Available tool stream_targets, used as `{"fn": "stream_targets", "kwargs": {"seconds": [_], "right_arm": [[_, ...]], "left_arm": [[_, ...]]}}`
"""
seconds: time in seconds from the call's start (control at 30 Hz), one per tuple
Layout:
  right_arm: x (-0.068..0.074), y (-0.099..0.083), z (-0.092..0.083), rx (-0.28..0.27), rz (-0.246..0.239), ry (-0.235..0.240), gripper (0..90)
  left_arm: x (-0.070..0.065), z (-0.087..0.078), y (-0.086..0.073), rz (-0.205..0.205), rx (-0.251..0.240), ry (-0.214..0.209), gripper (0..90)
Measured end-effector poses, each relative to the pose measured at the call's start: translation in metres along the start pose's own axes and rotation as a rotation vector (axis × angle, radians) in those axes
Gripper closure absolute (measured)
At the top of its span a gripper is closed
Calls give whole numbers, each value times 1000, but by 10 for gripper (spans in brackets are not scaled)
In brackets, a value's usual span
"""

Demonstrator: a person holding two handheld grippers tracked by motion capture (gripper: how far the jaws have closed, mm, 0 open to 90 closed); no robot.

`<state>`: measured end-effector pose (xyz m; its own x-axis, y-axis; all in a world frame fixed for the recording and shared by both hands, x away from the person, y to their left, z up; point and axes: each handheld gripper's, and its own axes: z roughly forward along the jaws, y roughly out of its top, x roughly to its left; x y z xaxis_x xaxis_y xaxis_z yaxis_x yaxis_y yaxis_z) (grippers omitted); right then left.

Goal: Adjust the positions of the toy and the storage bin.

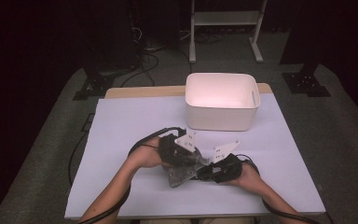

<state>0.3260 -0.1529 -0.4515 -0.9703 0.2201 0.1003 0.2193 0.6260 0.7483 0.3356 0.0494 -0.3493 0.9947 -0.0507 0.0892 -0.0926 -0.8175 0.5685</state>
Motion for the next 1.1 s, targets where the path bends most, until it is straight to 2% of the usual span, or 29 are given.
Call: {"fn": "stream_targets", "kwargs": {"seconds": [0.07, 0.17, 0.23, 0.37, 0.57, 0.8, 0.9, 0.97, 1.1], "right_arm": [[0, 0, 0, -1, -1, 0, 656], [1, 0, 0, -2, -6, -2, 656], [1, 0, 0, -3, -9, -5, 657], [1, 0, 0, -3, -6, -6, 657], [2, 0, 0, -1, -15, -15, 656], [2, 0, 0, 0, -16, -15, 657], [2, -1, 0, 0, -18, -14, 657], [1, -1, 0, -2, -15, -12, 656], [1, -1, 0, -1, -12, -11, 656]], "left_arm": [[2, 9, 3, -1, -4, -14, 799], [4, 26, 3, -9, 23, -43, 798], [5, 26, -1, -24, 0, -56, 794], [6, 16, -10, -35, 8, -50, 794], [5, -1, -36, -100, -7, -37, 792], [0, -27, -74, -178, -49, 11, 790], [-1, -35, -87, -207, -43, 29, 790], [-3, -38, -96, -223, -43, 34, 790], [-6, -36, -113, -266, -74, 31, 790]]}}
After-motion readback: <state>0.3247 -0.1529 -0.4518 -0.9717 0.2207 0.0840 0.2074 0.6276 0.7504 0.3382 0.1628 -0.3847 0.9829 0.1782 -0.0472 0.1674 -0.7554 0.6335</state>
